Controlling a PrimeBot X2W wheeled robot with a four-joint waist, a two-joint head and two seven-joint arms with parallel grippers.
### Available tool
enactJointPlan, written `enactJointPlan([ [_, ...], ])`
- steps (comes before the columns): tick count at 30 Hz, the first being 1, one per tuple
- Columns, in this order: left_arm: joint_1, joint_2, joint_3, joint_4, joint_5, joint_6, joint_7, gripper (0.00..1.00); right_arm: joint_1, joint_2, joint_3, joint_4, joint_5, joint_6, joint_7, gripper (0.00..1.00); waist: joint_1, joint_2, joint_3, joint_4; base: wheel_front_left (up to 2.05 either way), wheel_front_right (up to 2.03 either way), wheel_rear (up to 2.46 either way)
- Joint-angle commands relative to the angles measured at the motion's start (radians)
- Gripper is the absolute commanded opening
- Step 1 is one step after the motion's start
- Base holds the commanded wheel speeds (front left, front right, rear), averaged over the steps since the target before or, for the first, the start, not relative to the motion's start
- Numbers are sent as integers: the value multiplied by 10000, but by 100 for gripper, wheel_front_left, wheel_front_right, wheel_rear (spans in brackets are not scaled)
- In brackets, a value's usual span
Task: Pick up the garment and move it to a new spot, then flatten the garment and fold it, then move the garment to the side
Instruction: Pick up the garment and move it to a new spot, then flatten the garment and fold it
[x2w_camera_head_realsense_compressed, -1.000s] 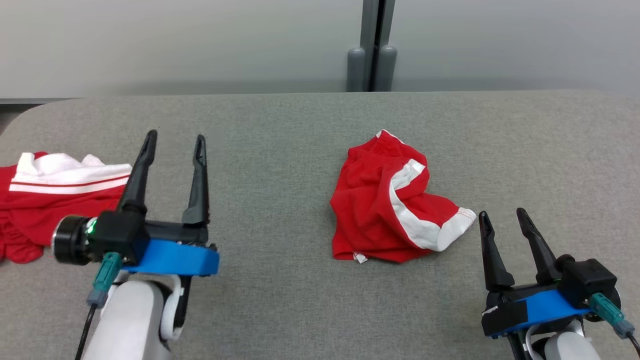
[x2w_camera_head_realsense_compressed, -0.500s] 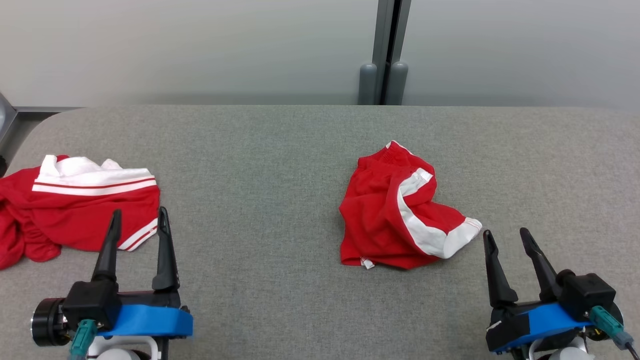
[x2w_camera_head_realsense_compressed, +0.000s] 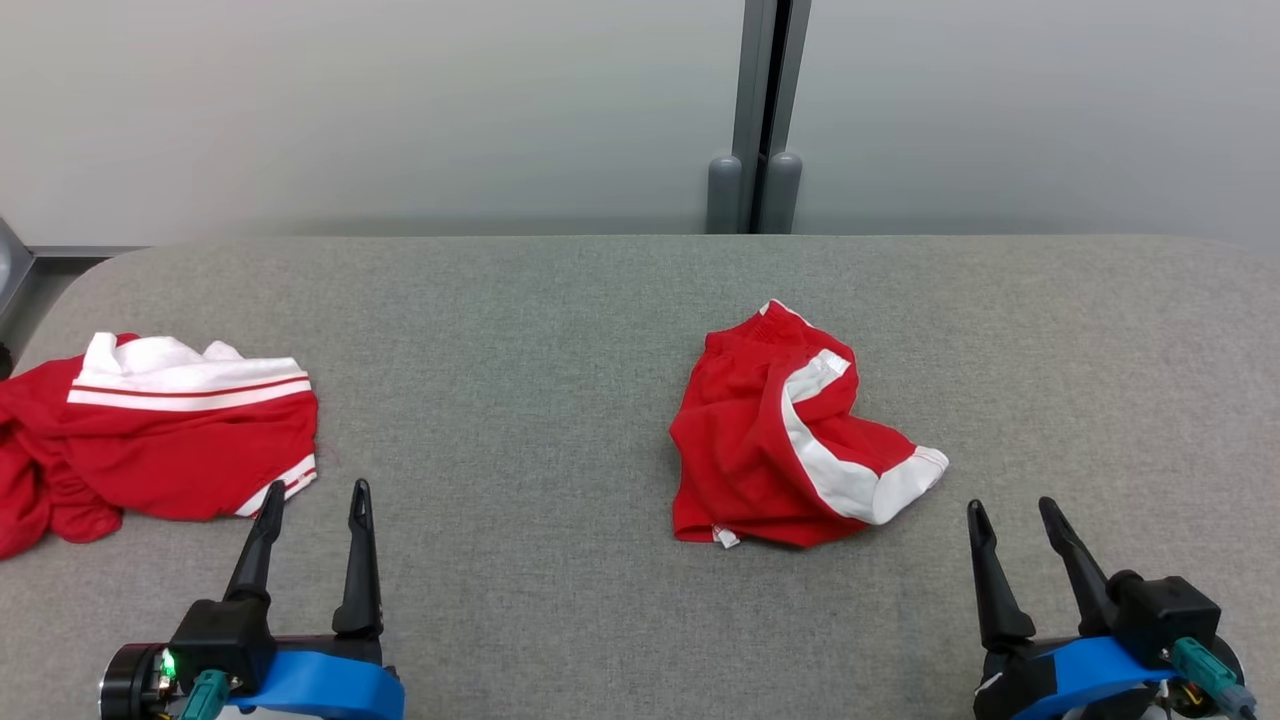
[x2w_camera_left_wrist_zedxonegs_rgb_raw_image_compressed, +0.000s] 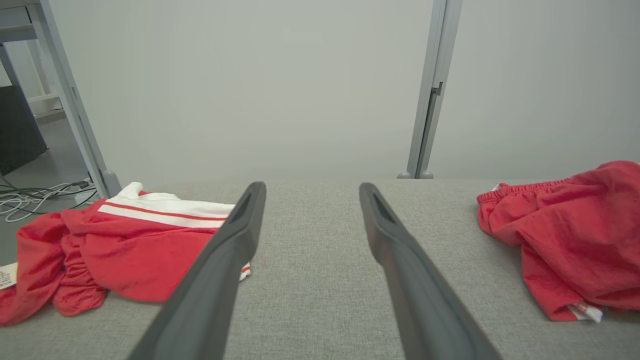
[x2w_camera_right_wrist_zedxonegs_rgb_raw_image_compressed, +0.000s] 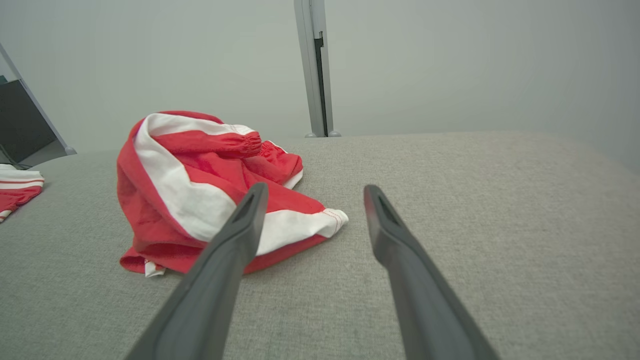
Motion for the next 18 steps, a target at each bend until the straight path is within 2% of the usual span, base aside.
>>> enactJointPlan([
  [1, 106, -20, 59, -64, 63, -53, -26, 100, 123, -33, -21, 44, -63, 6, -35, 100, 0, -2, -29, -8, 0, 0, 0],
  [18, 97, -127, 294, 0, 253, -152, -27, 100, 179, -33, 48, 94, -68, 6, -35, 100, 0, -2, -145, 4, 0, 0, 0],
])
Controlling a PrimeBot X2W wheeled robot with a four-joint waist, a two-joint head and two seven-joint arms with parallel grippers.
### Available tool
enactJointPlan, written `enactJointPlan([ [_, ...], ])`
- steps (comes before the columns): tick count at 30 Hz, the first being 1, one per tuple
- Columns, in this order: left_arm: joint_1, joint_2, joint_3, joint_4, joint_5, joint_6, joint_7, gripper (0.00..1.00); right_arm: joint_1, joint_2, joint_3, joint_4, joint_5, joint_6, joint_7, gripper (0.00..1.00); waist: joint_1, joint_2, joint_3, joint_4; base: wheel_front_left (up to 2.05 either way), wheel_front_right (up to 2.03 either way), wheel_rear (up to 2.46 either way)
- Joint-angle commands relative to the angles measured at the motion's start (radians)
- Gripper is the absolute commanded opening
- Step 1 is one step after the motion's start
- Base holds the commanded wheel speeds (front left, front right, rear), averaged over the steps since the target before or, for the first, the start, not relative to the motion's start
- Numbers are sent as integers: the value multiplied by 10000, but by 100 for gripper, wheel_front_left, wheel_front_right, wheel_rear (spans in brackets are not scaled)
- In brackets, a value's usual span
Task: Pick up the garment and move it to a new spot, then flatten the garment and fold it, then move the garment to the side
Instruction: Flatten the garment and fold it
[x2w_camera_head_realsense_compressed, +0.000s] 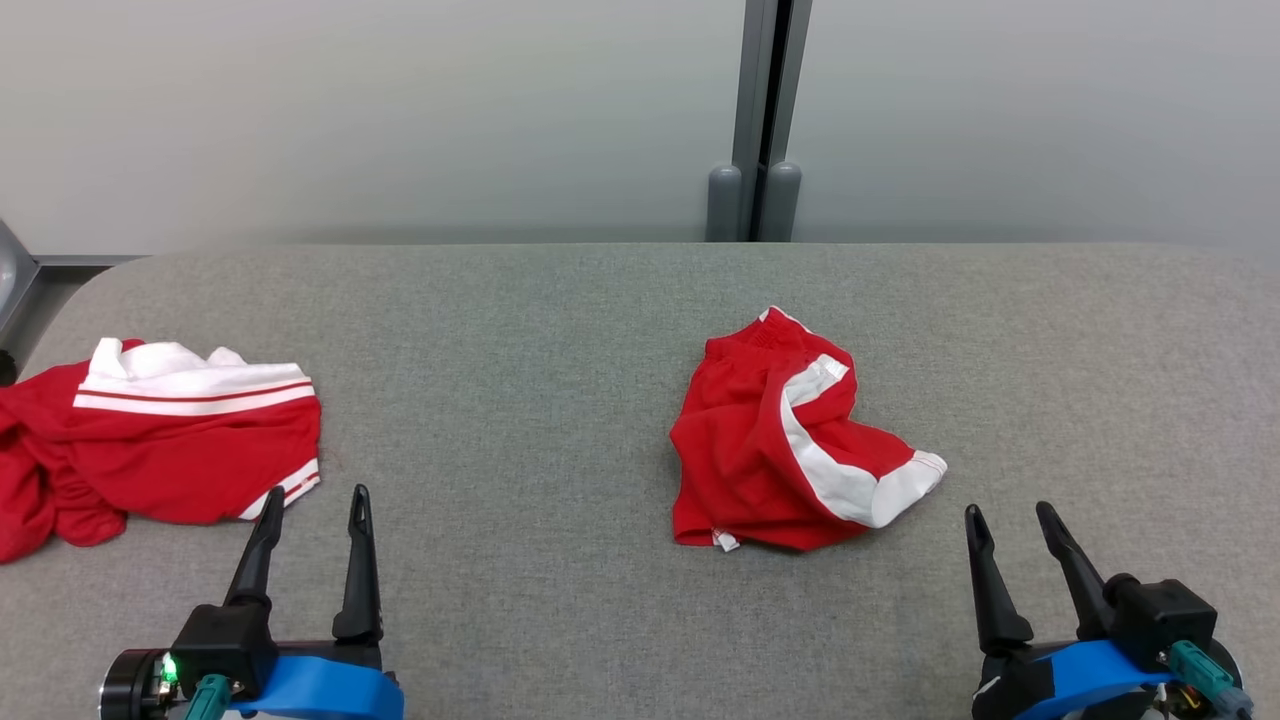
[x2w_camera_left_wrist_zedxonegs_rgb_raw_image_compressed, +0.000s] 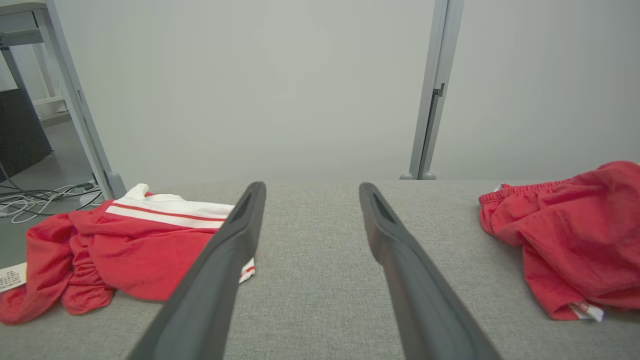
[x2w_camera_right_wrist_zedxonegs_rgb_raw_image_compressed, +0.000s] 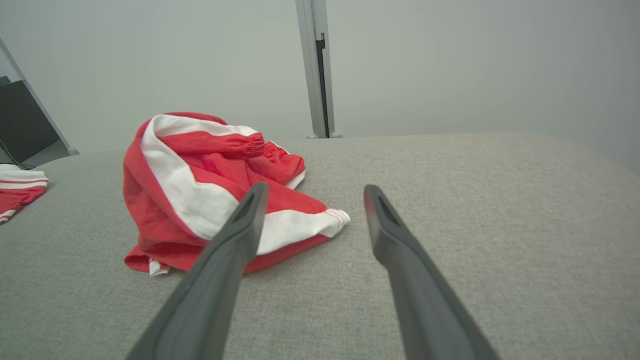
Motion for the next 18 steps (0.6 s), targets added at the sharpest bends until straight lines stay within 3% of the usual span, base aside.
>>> enactJointPlan([
  [1, 19, 4, 74, 15, 32, -30, -27, 100, 146, -33, 16, 40, -69, 6, -35, 100, 0, -2, -7, -5, 0, 0, 0],
  [18, -513, -56, 65, 44, -100, -95, -27, 100, 48, -33, 25, 57, -67, 6, -35, 100, 0, -2, 38, -57, 0, 0, 0],
])
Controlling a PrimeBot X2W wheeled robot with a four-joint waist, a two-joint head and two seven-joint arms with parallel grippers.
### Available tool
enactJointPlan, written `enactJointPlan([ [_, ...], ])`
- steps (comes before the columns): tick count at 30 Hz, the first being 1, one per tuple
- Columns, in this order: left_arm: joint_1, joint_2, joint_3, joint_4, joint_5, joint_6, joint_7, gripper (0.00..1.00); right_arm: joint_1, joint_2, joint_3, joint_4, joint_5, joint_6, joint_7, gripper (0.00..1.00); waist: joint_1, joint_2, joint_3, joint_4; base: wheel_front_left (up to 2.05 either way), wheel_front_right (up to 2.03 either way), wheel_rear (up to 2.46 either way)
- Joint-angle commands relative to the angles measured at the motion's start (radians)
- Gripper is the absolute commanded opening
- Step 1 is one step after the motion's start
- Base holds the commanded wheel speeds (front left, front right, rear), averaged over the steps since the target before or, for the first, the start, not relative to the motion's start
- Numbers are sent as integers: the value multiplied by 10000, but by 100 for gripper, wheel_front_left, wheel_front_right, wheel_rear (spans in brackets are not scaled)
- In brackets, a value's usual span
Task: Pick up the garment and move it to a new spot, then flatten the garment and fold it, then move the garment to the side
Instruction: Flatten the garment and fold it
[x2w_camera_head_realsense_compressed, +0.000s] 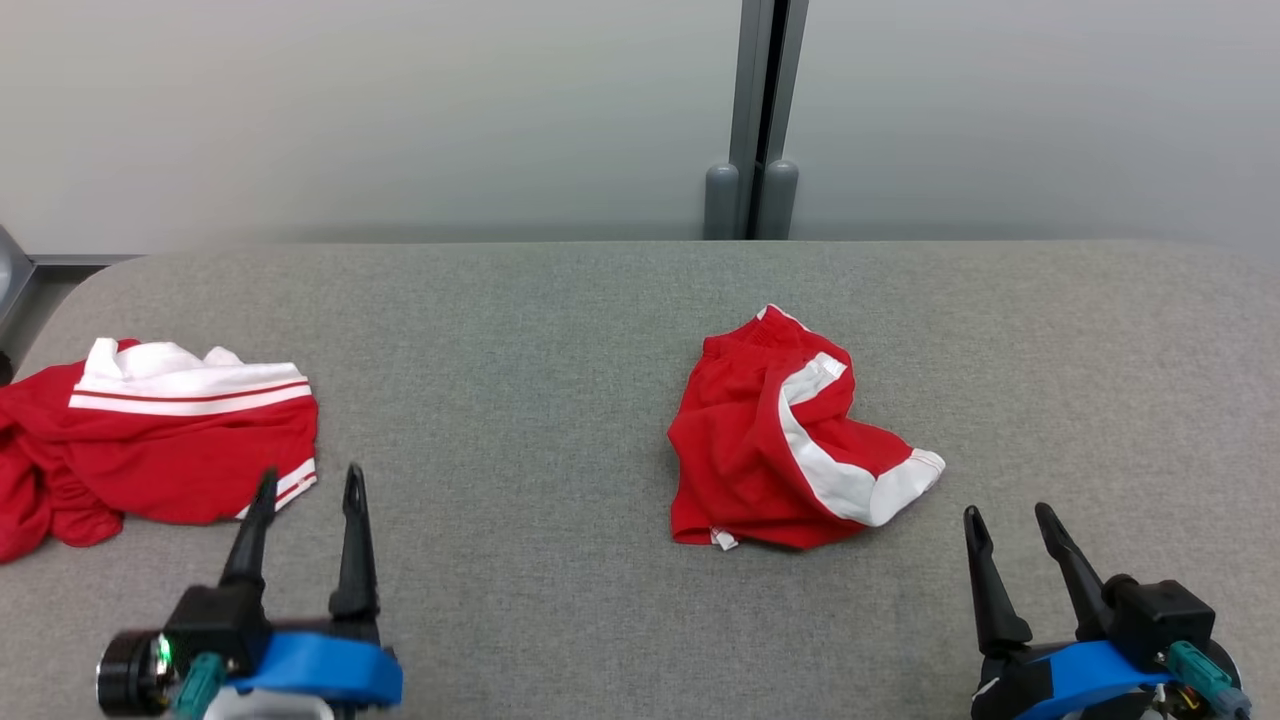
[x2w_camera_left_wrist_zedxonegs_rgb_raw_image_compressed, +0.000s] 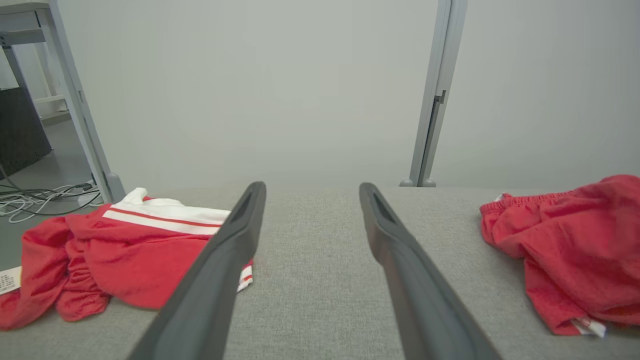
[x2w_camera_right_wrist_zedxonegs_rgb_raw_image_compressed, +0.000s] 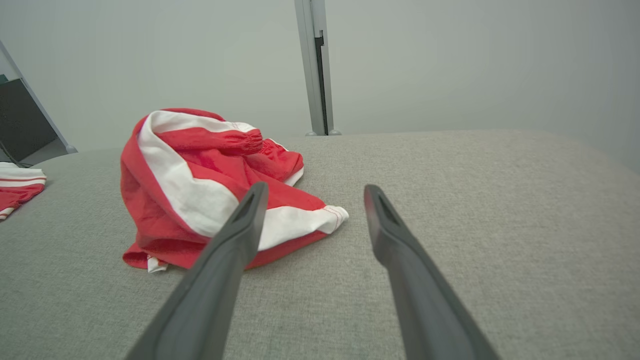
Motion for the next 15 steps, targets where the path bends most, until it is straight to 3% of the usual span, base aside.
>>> enactJointPlan([
  [1, -392, -8, -2, -21, -23, -66, -27, 100, 45, -33, 10, 13, -65, 6, -35, 100, 0, 0, 24, -11, 0, 0, 0],
  [7, -2002, -57, -1209, -15, -24, -76, -27, 100, -143, -33, 137, -10, 7, 6, -35, 100, 0, 0, 212, -221, 0, 0, 0],
  [15, -5381, 22, -4521, 1362, -460, -58, -25, 100, -427, -34, 232, 10, 112, 6, -35, 100, 0, 0, 614, -975, 0, 0, 0],
])
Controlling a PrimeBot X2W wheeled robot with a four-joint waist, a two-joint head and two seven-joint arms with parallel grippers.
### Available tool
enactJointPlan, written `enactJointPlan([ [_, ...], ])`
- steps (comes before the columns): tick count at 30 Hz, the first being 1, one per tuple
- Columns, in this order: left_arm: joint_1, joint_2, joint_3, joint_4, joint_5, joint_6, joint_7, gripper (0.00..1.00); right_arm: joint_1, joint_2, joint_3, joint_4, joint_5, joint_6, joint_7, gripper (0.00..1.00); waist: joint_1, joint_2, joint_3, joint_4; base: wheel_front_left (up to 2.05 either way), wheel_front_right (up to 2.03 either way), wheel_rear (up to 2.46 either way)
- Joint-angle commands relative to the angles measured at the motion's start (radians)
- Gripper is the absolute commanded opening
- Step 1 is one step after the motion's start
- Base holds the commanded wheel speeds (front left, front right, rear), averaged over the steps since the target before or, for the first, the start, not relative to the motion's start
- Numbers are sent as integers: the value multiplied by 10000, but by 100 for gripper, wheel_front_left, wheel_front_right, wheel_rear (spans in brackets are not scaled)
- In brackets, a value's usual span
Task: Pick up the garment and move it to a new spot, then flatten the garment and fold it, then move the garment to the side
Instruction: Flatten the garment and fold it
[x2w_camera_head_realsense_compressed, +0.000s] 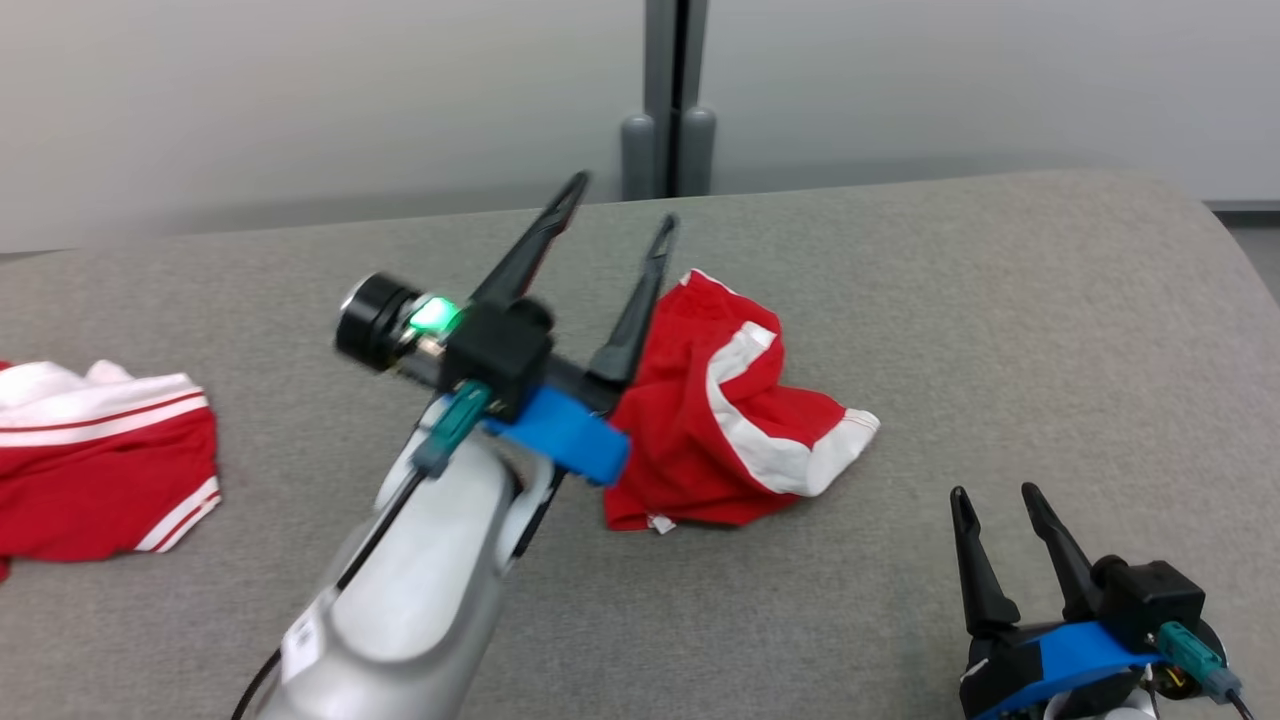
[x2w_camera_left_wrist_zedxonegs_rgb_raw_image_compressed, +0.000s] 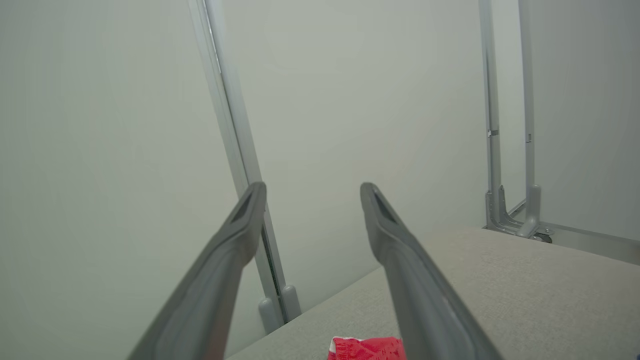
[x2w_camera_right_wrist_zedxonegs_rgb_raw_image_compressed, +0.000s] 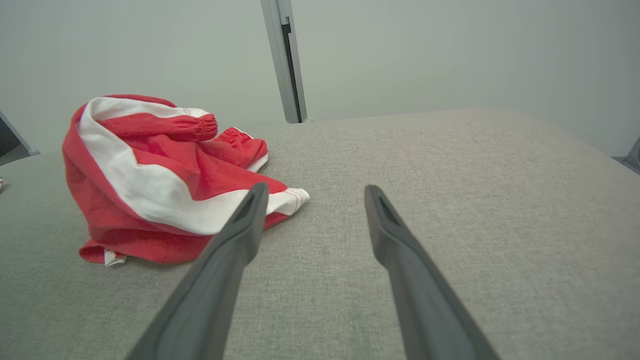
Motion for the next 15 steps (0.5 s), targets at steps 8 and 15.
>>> enactJointPlan([
  [8, -3097, 32, -3223, 2512, -1511, -11, 451, 100, -396, -33, 64, 35, 198, 6, -37, 100, -1, -1, 436, -961, 0, 0, 0],
  [15, -4191, 48, -5133, 4511, -3025, -10, 1690, 100, -520, -31, 45, -10, 384, 6, -38, 100, -1, -1, 767, -1589, 0, 0, 0],
])
